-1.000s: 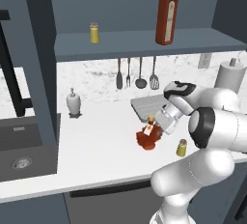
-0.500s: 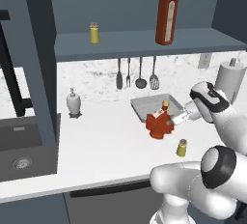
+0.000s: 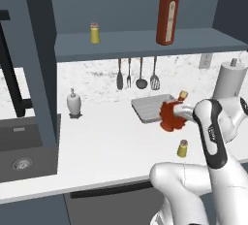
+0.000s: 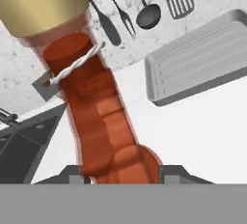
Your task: Put the shaker and condiment bottle from the counter next to their counterparts in the cabinet.
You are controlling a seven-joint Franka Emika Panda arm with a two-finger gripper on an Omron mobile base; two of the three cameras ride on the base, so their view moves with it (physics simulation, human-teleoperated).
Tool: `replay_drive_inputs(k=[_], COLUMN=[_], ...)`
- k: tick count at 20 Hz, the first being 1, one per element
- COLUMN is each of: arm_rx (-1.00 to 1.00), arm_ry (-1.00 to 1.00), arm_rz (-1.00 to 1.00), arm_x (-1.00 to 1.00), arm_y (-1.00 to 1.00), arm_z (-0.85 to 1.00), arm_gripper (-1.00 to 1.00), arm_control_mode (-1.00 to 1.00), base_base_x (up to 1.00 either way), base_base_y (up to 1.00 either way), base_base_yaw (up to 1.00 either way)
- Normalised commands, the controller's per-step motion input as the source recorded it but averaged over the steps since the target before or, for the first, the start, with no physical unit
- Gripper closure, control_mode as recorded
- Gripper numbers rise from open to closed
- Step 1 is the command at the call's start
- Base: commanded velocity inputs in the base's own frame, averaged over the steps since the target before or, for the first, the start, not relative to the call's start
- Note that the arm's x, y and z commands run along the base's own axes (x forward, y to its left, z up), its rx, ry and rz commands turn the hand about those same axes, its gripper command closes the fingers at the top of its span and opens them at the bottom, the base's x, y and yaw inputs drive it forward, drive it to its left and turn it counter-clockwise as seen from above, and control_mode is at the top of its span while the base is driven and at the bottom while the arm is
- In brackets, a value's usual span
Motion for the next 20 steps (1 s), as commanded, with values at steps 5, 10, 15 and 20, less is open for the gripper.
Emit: replay_drive_inputs(k=[5, 10, 15, 20], arm_rx=[0.00, -0.03, -0.06, -0.12], arm_ry=[0.16, 0.03, 0.08, 0.23], arm_rz=[-0.63, -0.38, -0.18, -0.10], arm_x=[-0.18, -0.14, -0.34, -0.44], arm_y=[0.00, 0.06, 0.03, 0.18], arm_z=[0.89, 1.00, 1.00, 0.34], arm_gripper=[1.00, 1.00, 1.00, 1.00], arm_control_mode=[-1.00, -1.00, -1.00, -1.00], base_base_x=[0.00, 0.00, 0.00, 0.00], base_base_y=[0.00, 0.00, 0.00, 0.00], base_base_yaw=[0.00, 0.00, 0.00, 0.00])
